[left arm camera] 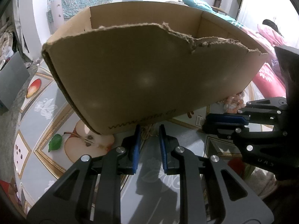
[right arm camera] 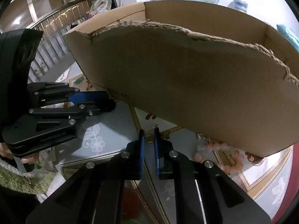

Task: Organize jewelry
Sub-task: 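Close the left gripper on the gold butterfly charm while the right gripper grasps a small ring, then carry both held pieces over the box and open both grippers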

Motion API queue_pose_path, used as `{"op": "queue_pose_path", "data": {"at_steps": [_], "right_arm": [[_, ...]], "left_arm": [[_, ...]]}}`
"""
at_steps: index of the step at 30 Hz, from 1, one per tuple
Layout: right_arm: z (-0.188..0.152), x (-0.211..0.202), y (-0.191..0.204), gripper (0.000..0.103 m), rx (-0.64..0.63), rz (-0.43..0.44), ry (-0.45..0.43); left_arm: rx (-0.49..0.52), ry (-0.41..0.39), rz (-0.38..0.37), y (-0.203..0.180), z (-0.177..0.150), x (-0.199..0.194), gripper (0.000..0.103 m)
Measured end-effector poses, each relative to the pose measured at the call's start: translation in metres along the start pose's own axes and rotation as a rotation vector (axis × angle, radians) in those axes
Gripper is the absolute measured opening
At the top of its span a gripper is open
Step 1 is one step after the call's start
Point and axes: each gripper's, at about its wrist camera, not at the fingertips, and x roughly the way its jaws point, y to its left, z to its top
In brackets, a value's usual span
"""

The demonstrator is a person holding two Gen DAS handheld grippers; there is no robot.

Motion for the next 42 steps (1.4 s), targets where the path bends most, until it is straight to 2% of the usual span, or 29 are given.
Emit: {"op": "queue_pose_path", "data": {"at_steps": [5,15,20,26,30,34,42], "right_arm": [[-0.003,-0.010,-0.002,0.010,0.008,0.011,-0.020],[-0.007,-0.058,-0.007,0.010,0.024,0.044,-0.120],[-0.005,-0.093,-0.011,0.010,0.027,0.047,-0.198],[0.007,-0.136,-0.018,0.010,0.033,0.033,-0.320],[0.020,-0.149,-0.029,0.010,0.041,0.006,-0.372],[0.035,-0.143,-0.042,0.010,0.060,-0.054,-0.365],[0.075,-0.086,-0.078,0.010,0.161,-0.085,-0.218]], "left_arm": [[0.000,-0.005,0.004,-0.001,0.000,-0.005,0.018],[0.038,-0.052,-0.011,-0.019,0.000,-0.037,0.018],[0.086,-0.121,-0.013,-0.032,0.006,-0.071,0.018],[0.119,-0.233,-0.070,-0.044,0.029,-0.114,0.018],[0.133,-0.282,-0.084,-0.049,0.050,-0.123,0.018],[0.140,-0.256,-0.049,-0.047,0.069,-0.108,0.018],[0.052,-0.124,-0.001,-0.019,0.098,-0.046,0.018]]}}
